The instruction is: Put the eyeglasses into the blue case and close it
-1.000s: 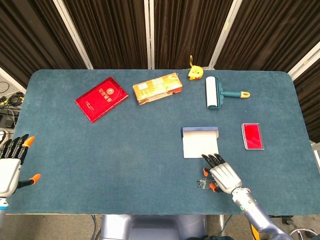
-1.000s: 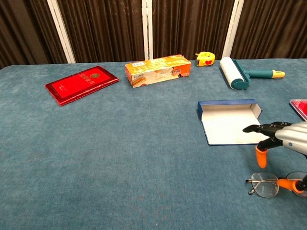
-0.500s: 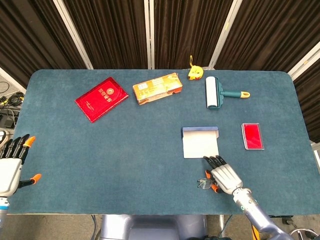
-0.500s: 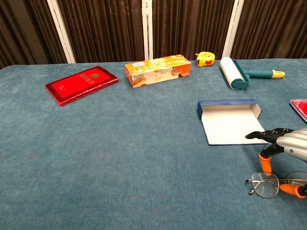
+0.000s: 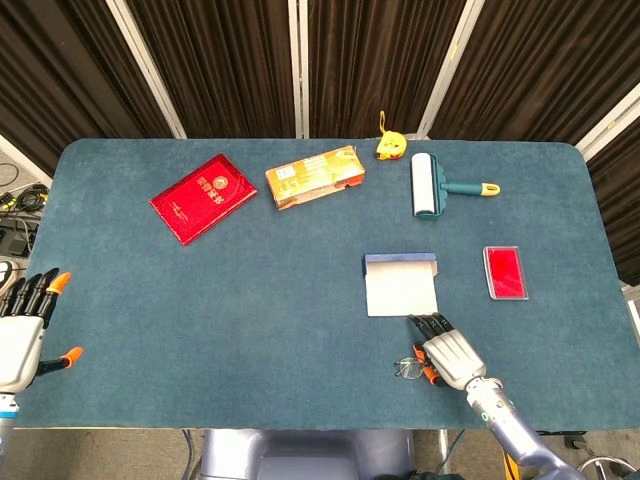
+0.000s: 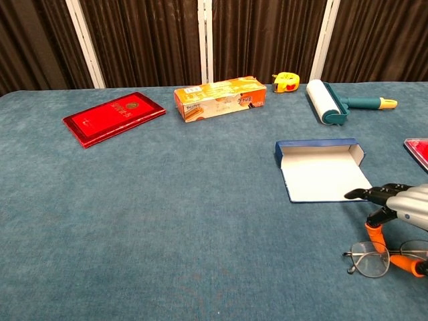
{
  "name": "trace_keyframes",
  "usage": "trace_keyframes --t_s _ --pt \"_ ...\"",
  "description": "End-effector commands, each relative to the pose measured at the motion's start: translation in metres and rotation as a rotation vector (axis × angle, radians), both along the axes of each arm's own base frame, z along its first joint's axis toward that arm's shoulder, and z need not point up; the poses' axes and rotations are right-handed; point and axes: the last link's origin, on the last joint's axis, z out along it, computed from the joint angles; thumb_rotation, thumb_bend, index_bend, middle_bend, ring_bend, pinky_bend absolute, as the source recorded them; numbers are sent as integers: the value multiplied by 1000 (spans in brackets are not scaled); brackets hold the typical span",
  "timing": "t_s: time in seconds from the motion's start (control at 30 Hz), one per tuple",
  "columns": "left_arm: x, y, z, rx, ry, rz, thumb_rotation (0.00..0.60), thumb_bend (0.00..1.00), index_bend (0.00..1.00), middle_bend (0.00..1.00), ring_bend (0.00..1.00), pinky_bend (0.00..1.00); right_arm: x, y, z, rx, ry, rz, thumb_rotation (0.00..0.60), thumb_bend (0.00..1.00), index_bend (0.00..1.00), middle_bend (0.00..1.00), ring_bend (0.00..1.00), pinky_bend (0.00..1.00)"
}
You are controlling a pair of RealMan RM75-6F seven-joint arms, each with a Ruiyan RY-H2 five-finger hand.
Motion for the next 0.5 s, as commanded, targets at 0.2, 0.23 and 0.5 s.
trace_keyframes --t_s 0.2,0.23,0.5 --pt "0 0 0 -1 2 1 600 0 0 0 0 0 7 0 6 -14 -15 28 600 383 621 0 0 0" --pt "0 0 -1 -2 3 1 600 0 0 0 0 0 8 0 6 -17 -17 31 600 383 625 0 0 0" --pt "0 0 0 0 2 0 600 0 0 0 0 0 21 -12 12 -44 -28 61 600 390 645 0 0 0"
